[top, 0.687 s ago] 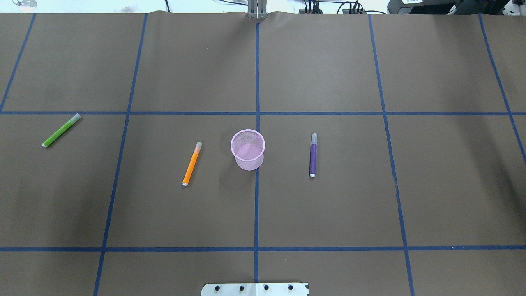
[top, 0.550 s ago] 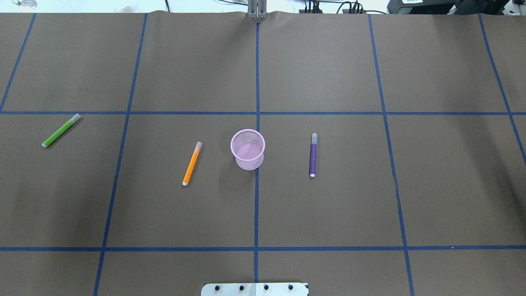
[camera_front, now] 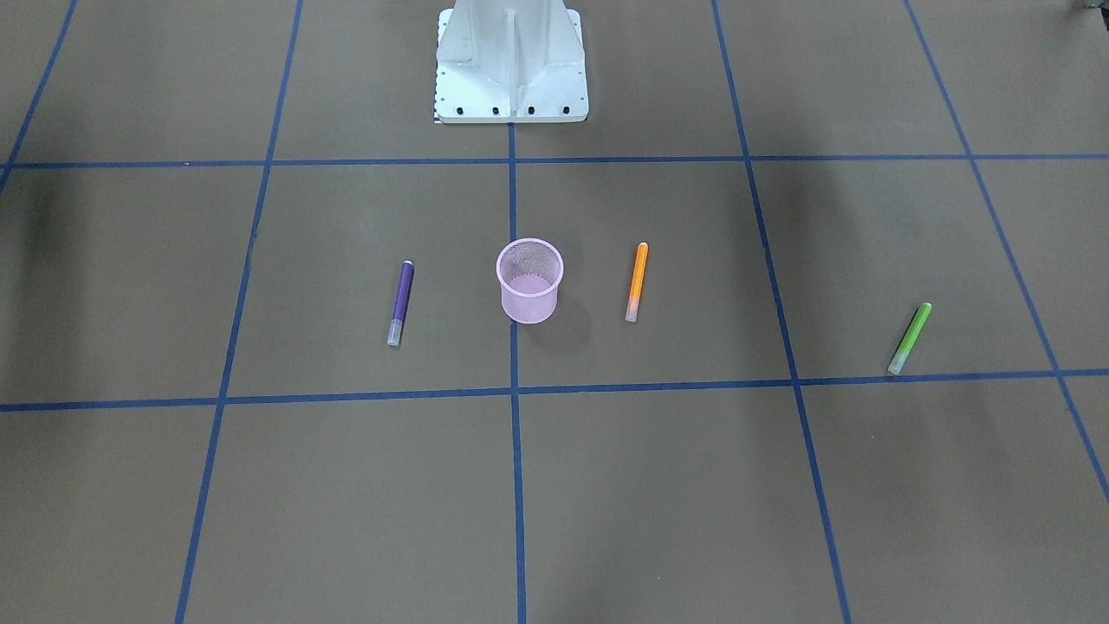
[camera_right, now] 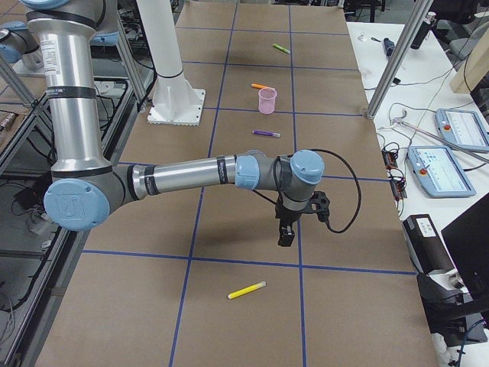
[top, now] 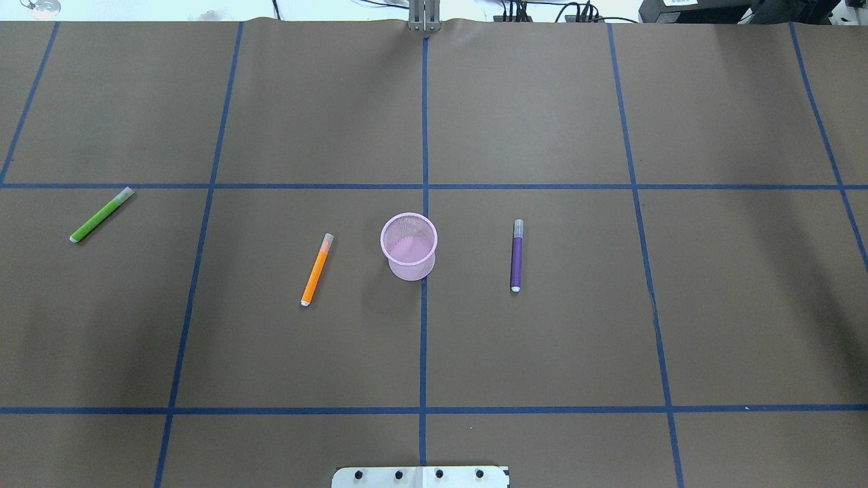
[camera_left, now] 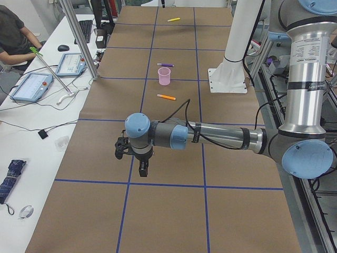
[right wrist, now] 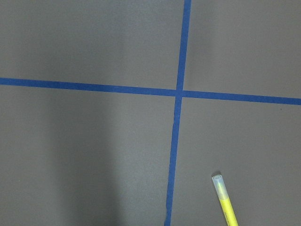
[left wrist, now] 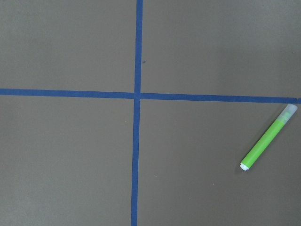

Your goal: Collect pens into pen holder

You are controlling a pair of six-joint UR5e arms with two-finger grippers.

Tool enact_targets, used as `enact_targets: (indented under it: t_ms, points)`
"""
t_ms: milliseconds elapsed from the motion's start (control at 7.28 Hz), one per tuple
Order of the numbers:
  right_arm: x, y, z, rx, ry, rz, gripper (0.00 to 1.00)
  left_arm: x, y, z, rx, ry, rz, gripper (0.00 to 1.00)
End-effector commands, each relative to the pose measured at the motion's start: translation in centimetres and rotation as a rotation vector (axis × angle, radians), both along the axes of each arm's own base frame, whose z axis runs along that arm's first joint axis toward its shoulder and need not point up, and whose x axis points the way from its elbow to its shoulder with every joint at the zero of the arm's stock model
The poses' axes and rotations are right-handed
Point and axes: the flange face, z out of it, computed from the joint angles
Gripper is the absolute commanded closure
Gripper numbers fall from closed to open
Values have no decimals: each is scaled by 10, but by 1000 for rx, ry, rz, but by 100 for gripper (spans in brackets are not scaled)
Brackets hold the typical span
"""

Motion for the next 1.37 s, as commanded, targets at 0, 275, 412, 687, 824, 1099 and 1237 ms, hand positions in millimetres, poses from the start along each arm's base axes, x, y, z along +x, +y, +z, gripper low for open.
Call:
enact_targets:
  t_ms: [0, 275, 412, 687, 824, 1099, 1237]
  points:
    - [-21, 11, 1, 2, 4, -45, 0, 0, 7, 9, -17, -1, -2, 0]
    - [-25, 27, 15, 55, -49, -45, 0, 1, 7, 3, -5, 5, 2, 0]
    - [-34, 33, 25, 30, -95, -59, 0, 1, 7, 3, -6, 5, 1, 0]
    - [-28, 38, 98, 147, -5, -101, 1, 1, 6, 3, -4, 3, 1, 0]
    - [-27, 39, 145, 175, -5, -118, 2, 2, 5, 3, -4, 0, 4, 0]
    - [-26, 46, 183, 167, -7, -142, 4, 3, 4, 1, 18, 2, 0, 0]
    - [-26, 50, 187, 158, -12, -143, 4, 3, 4, 0, 20, 2, 1, 0]
